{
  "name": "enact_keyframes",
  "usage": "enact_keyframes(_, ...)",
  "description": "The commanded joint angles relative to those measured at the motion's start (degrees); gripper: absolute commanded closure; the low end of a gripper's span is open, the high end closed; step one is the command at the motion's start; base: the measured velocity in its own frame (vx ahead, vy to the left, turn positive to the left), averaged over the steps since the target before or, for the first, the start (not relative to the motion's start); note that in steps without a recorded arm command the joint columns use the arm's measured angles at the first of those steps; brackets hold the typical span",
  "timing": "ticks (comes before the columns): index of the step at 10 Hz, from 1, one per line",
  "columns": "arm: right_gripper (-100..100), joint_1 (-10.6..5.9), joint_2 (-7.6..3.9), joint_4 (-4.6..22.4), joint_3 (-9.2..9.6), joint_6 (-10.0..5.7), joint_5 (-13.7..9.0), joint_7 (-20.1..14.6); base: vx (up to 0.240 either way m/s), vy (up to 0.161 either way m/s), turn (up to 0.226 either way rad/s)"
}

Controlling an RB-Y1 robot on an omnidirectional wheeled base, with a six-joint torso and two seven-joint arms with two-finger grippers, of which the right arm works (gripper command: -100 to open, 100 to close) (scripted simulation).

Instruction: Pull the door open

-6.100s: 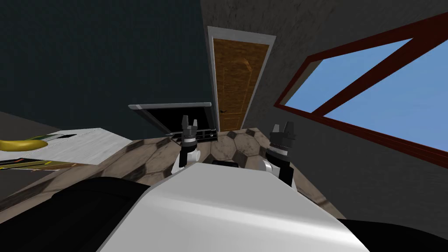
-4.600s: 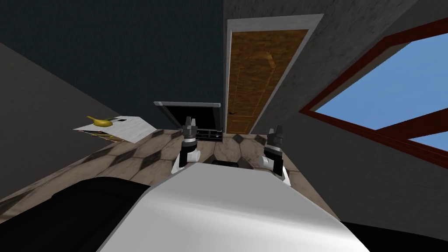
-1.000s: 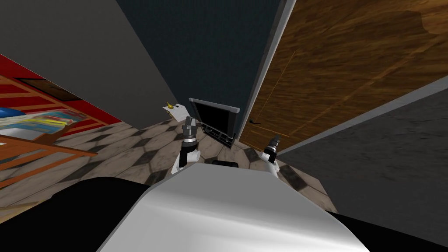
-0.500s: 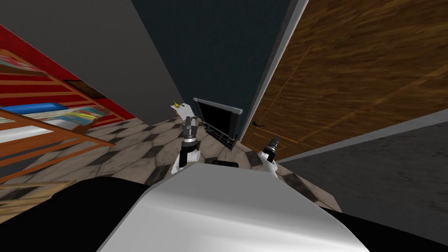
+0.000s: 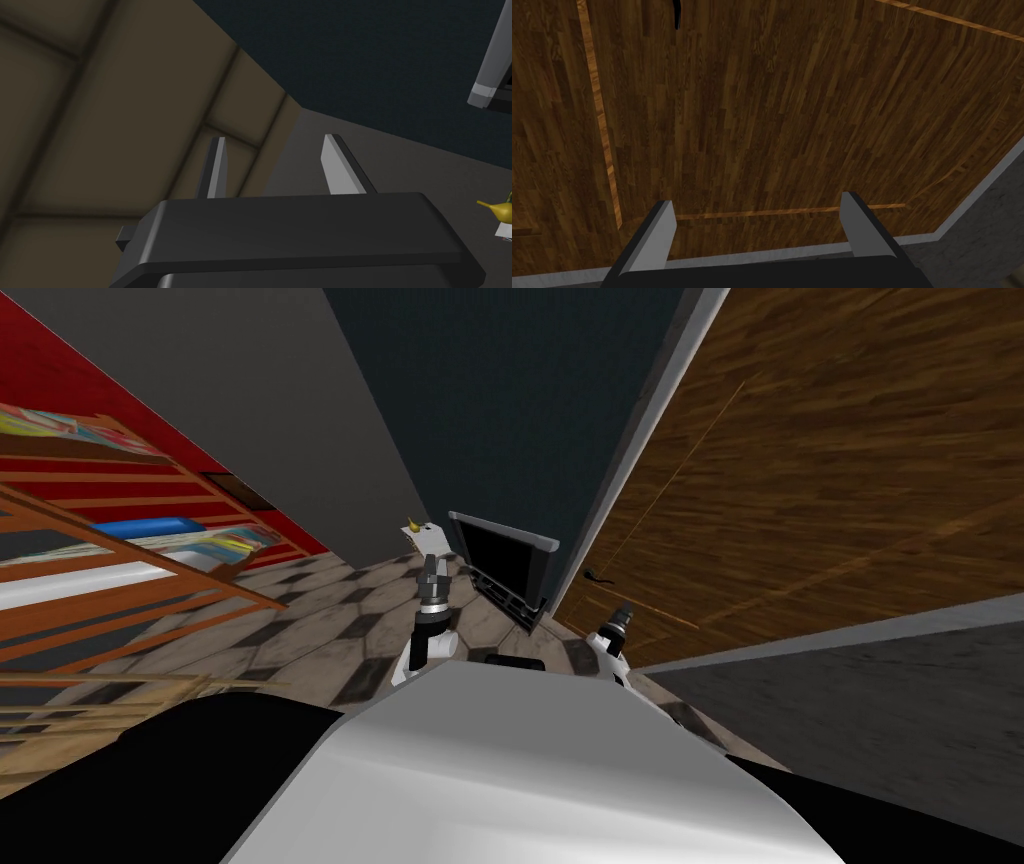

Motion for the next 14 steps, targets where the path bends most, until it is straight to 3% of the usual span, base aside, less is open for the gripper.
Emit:
enact_keyframes(1,-100,-1.26,-0.09,2.72,-1.26,-0.35,-0.16,0.40,0.047,-0.049,0.178)
enact_keyframes(6,-100,-5.62,-0.56,11.62,-4.87,-1.99,-0.62,1.58,0.055,-0.068,0.192)
enact_keyframes(8,-100,-6.32,-0.63,13.05,-5.46,-2.25,-0.70,1.77,0.040,-0.062,0.099)
enact_keyframes(9,-100,-7.72,-0.77,15.91,-6.62,-2.78,-0.85,2.15,0.030,-0.055,0.214)
enact_keyframes(11,-100,-9.30,-0.92,19.15,-7.94,-3.37,-1.02,2.58,0.057,-0.075,0.186)
enact_keyframes(14,-100,-10.92,-1.07,22.46,-9.28,-3.98,-1.19,3.02,0.048,-0.048,0.135)
